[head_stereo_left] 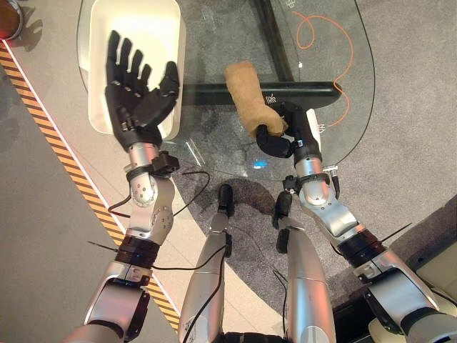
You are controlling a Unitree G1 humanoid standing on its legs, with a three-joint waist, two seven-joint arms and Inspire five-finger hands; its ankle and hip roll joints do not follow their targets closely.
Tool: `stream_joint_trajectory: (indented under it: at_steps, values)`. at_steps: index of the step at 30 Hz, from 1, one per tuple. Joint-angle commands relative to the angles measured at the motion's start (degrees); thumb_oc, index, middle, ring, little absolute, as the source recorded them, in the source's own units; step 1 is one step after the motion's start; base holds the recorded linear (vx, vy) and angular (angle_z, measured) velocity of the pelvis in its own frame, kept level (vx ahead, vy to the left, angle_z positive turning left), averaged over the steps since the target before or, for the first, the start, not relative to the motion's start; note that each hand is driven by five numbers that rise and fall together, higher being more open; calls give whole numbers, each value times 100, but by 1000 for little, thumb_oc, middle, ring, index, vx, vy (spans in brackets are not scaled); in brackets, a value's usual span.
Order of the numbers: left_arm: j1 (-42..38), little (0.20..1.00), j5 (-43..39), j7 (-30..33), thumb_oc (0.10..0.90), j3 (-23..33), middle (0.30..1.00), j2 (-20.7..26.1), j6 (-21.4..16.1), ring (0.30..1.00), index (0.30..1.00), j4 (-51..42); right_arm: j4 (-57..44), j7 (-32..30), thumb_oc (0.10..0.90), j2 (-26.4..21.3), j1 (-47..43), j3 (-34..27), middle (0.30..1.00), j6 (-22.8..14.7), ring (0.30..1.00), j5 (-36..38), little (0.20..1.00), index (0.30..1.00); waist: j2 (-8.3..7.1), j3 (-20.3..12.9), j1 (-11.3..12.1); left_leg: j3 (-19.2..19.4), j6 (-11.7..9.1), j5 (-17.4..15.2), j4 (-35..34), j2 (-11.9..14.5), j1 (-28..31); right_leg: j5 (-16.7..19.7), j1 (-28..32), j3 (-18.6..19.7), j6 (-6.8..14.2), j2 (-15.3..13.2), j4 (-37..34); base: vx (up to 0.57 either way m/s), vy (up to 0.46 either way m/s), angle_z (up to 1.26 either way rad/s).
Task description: Wipe the table with a cloth and put it in the basket.
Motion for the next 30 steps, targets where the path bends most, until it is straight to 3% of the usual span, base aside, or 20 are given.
stream_joint_trajectory:
  at_steps: [1, 7, 16, 23, 30]
  values:
    - [-616, 900, -163, -447, 800, 164, 900, 46, -350, 900, 900, -465, -1422, 48, 100, 261, -488, -409, 300, -1008, 300, -408, 200, 300, -88, -167, -75, 366, 275, -557, 289, -367, 186, -37, 332, -8, 173, 304, -394, -5, 9, -4]
    - [-812, 900, -608, -840, 800, 62, 900, -103, -228, 900, 900, -482, -1727, -35, 100, 294, -573, -521, 300, -1121, 300, -618, 200, 300, -130, -167, -164, 427, 273, -580, 290, -345, 210, -20, 373, 51, 194, 327, -456, -7, 5, -4]
    - [-907, 900, -1917, -1722, 800, -53, 900, -406, 569, 900, 900, -711, -2190, 44, 100, 381, -683, -566, 300, -1134, 300, -766, 200, 300, -168, -167, -237, 486, 260, -603, 250, -337, 261, -2, 465, 77, 212, 331, -580, -6, 1, -4]
    - [-969, 900, -2502, -2006, 800, -145, 900, -523, 1101, 900, 900, -797, -2327, 86, 100, 393, -786, -432, 300, -1075, 300, -890, 200, 300, -156, -167, -254, 507, 247, -601, 207, -351, 313, -4, 540, 70, 206, 311, -655, 0, 0, 0]
    - [-974, 900, -2871, -2256, 800, -205, 900, -587, 1311, 900, 900, -873, -2310, 141, 100, 366, -879, -319, 300, -1010, 300, -854, 200, 300, -146, -167, -251, 510, 240, -605, 211, -367, 319, -3, 557, 51, 194, 296, -682, 0, 0, 0]
